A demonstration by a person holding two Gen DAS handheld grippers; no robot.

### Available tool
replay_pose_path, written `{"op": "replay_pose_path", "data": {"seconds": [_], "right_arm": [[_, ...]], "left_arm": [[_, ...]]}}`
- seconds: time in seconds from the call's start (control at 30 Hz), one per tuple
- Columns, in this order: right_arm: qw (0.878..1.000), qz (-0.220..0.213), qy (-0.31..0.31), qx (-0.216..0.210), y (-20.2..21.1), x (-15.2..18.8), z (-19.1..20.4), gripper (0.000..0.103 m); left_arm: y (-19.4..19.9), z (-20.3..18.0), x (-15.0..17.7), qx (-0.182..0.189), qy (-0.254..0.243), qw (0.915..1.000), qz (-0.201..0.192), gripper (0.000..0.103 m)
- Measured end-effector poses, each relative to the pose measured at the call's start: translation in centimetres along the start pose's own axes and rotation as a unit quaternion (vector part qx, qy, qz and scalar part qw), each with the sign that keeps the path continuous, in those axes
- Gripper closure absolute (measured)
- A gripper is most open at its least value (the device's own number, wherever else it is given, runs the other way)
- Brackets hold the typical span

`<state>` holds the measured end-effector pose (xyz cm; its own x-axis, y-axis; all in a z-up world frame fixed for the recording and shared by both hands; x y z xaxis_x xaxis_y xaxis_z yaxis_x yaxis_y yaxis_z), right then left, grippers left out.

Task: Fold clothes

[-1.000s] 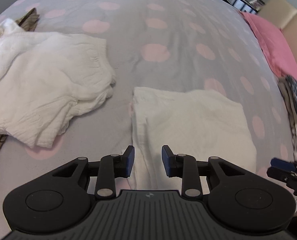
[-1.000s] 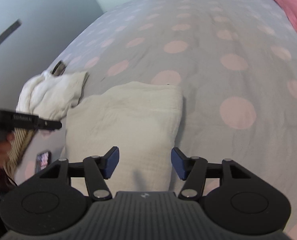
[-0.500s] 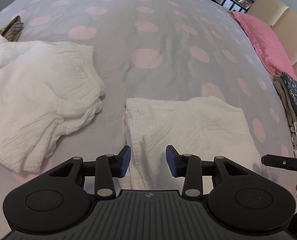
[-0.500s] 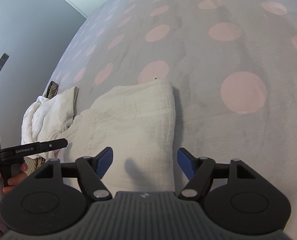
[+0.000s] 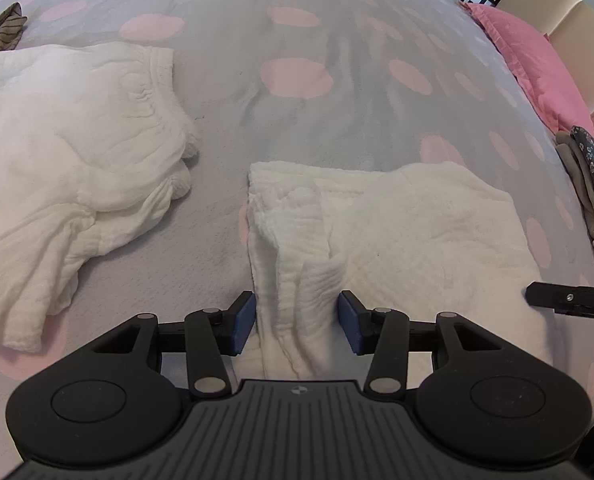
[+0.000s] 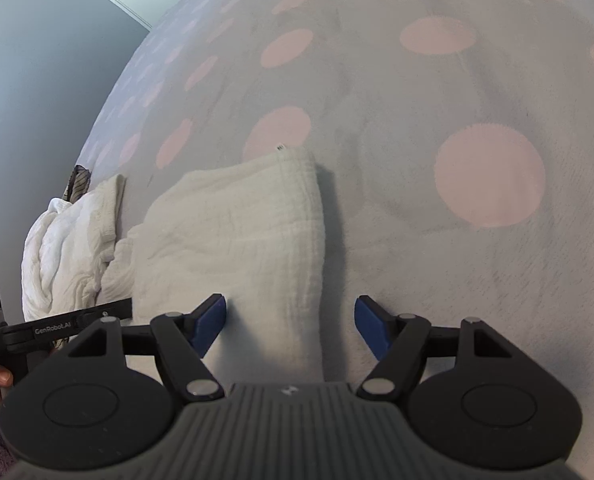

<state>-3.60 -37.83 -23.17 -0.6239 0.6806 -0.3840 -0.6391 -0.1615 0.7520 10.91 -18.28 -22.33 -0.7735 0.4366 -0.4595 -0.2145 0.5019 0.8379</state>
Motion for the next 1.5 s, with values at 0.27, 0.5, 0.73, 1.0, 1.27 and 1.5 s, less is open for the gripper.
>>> {"op": "replay_pose_path", "data": {"seconds": [0.27,0.5,0.73,1.0,1.27,1.5], "right_arm": [[1.0,-0.003,0.025,-0.001,-1.7,-0.4,0.7,0.025],[0.998,-0.009,0.056,0.003,-2.7,-0.7,1.6,0.041],[0.999,-0.004,0.039,-0.01,-2.8,-0.9,1.7,0.075],[0.999,0.001,0.034,-0.007,-2.7,-1.0,2.0,0.072],[1.0,0.011,0.023,-0.012,-2.1,-0.8,1.6,0.064],[0.999,0.012,0.031,-0.01,-2.1,-0.7,1.7,0.062]], "left_arm": [[-1.8,-1.1,-0.8,0.041,0.004,0.999,-0.019,0.055],[-2.0,-2.4,-1.0,0.025,-0.024,0.9991,-0.022,0.066],[-1.4,-4.5,-1.1,0.018,-0.07,0.997,-0.026,0.092],[-0.2,-3.4,-2.0,0.011,-0.045,0.9989,-0.008,0.078],[0.6,-0.1,-0.8,-0.02,0.013,0.9993,0.029,0.055],[1.3,1.0,1.0,-0.011,0.053,0.997,0.055,0.053]]}}
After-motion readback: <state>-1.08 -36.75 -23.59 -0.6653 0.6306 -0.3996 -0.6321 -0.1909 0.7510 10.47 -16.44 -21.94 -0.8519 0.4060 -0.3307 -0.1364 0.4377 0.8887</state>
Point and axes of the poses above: each gripper's, at about its wrist camera, not at the fingertips, and y roughly against the way its jaws point, z to its left, x to its underside, the point moved 10 cm from there along -y, roughly the way its jaws point, and after that the axes turned 4 degrees about -z, right-handed, at the moved point
